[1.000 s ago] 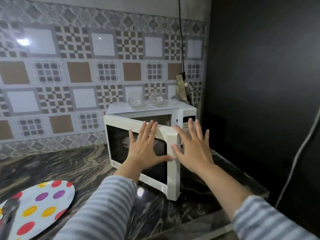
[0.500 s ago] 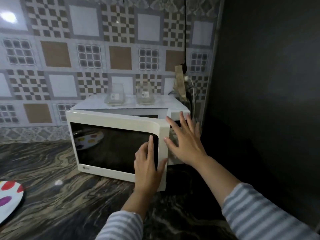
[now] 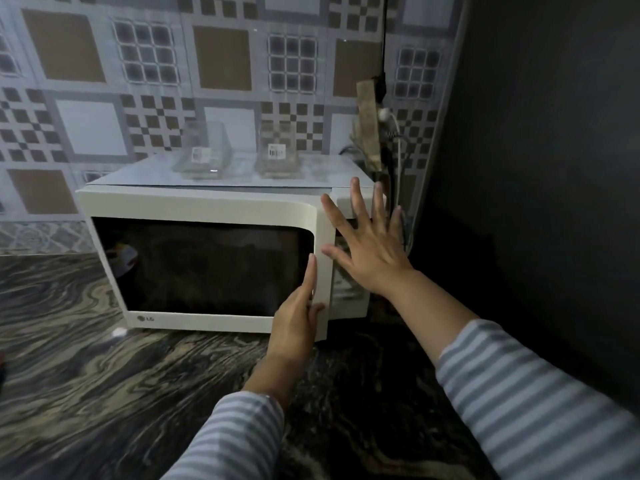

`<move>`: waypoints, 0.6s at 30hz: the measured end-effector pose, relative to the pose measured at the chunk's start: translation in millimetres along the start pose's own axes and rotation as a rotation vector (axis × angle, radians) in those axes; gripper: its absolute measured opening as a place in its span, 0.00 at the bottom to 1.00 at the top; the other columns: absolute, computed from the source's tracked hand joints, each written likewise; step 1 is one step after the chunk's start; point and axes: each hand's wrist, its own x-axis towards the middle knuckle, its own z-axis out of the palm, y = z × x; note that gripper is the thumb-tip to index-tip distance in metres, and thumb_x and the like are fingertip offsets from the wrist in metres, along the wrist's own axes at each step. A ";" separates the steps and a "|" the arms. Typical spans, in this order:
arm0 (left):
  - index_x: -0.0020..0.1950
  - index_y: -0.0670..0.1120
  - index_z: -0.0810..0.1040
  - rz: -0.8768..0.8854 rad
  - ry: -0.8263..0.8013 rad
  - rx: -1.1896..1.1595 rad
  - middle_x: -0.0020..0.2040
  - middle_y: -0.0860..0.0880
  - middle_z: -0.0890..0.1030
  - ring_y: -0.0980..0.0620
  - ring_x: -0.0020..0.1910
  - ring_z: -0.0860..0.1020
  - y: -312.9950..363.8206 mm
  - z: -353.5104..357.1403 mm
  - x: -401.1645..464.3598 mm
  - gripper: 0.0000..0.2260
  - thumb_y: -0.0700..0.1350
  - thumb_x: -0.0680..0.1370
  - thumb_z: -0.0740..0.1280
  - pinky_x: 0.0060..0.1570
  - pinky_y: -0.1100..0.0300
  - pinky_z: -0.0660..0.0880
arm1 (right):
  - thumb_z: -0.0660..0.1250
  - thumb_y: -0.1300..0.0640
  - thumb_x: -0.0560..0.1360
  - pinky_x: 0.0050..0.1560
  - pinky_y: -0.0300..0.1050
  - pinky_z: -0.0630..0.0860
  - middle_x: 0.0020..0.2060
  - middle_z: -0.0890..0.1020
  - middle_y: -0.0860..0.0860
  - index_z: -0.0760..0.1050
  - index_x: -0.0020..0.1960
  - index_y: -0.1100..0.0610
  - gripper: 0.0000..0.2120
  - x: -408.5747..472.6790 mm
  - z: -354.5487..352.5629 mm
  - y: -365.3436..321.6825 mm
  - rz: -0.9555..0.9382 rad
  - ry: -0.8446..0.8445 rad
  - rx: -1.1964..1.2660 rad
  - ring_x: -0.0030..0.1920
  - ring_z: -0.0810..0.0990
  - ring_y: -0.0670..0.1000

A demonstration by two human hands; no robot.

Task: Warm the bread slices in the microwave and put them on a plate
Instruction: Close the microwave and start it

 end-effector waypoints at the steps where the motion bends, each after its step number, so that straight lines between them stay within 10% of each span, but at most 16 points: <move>1: 0.74 0.62 0.43 -0.006 0.006 0.013 0.39 0.57 0.68 0.74 0.40 0.71 -1.5 1.8 3.2 0.40 0.34 0.78 0.65 0.39 0.80 0.64 | 0.49 0.34 0.78 0.70 0.71 0.36 0.74 0.27 0.53 0.19 0.66 0.35 0.37 3.4 2.2 2.0 -0.003 0.003 -0.005 0.72 0.25 0.62; 18: 0.71 0.73 0.37 0.028 0.039 0.062 0.52 0.52 0.77 0.57 0.48 0.81 -25.3 18.2 27.8 0.45 0.32 0.77 0.61 0.40 0.71 0.68 | 0.55 0.38 0.74 0.68 0.72 0.51 0.76 0.45 0.58 0.40 0.77 0.49 0.38 23.1 47.3 3.2 -0.010 0.270 -0.121 0.76 0.47 0.66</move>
